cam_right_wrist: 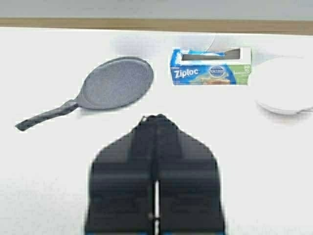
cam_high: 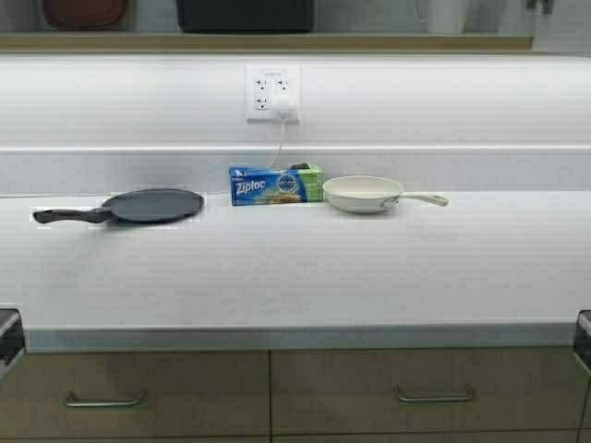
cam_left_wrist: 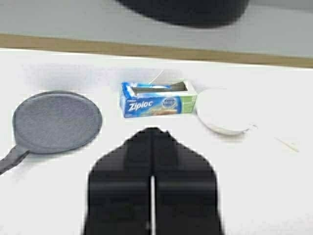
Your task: Open the cabinet, put the pot inside, then close it
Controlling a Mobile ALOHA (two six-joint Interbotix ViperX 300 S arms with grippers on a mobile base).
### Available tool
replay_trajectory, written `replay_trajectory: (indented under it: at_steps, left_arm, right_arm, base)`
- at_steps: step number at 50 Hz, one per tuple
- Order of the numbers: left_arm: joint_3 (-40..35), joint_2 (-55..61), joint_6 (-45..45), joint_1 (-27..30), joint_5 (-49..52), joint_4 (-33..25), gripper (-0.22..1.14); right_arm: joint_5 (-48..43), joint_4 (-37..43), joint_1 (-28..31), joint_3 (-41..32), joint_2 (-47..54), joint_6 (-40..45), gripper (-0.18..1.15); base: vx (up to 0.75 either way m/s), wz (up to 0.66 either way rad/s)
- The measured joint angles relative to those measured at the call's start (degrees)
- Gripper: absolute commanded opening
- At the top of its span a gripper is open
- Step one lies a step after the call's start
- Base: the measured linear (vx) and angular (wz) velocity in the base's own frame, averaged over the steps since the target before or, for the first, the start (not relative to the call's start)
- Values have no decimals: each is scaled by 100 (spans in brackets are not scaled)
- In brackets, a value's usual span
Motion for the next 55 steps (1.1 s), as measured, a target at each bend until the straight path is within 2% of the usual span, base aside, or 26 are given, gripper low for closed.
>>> replay_trajectory:
  at_steps: [12,17,31,36,42,55]
  left_arm:
    - [-185,149,9,105,202,149,5]
    - [-237,149,18,316,334,158,5]
    - [-686,79,70,1547,1230,729,5]
    - [-905,-35,70,2145,1494,896,5]
    - [-1195,-70,53,2742,1679,949,4]
    - [-2232,-35,35,3779,2285,958,4]
  right_arm:
    - [35,0,-237,0,-105,-53,8]
    - [202,0,-299,0,-211,-62,8]
    - [1011,-325,-896,-44,-659,-114,8]
    - [1222,-457,-1081,-123,-896,-114,7]
    - [1424,-501,-1564,-229,-1143,-114,7]
    - [1644,-545,-3032,-747,-1415,-158,7]
  base:
    - [-28,5]
    - [-29,7]
    - [-26,2]
    - [-22,-4]
    - [-23,-4]
    - [-19,-3]
